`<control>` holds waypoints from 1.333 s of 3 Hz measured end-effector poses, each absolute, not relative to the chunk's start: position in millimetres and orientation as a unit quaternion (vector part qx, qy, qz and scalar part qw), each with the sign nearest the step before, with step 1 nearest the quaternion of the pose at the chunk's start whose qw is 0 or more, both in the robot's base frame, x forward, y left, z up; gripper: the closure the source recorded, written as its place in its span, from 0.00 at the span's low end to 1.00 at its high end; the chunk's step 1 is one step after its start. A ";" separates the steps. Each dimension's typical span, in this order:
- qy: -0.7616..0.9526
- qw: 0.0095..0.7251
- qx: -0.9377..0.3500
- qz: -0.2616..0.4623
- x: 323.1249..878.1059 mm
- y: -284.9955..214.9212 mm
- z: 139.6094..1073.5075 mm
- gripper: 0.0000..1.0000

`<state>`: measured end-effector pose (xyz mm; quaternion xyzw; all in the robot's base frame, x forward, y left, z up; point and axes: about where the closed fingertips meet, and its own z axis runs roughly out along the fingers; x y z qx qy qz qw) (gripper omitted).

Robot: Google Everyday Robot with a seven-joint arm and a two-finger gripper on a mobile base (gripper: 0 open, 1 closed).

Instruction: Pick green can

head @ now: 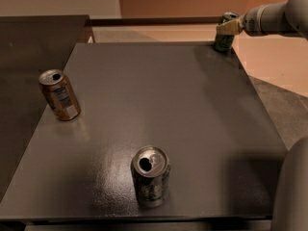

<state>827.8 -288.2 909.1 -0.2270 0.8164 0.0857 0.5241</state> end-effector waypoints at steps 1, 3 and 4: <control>0.812 0.527 -0.235 0.091 819.9 -284.4 915.4 0.64; 0.791 0.527 -0.289 0.115 785.6 -247.4 942.7 1.00; 0.786 0.506 -0.329 0.133 757.6 -219.0 959.2 1.00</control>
Offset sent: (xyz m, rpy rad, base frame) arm -0.0433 0.0306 0.0332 0.0026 -0.0553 0.1197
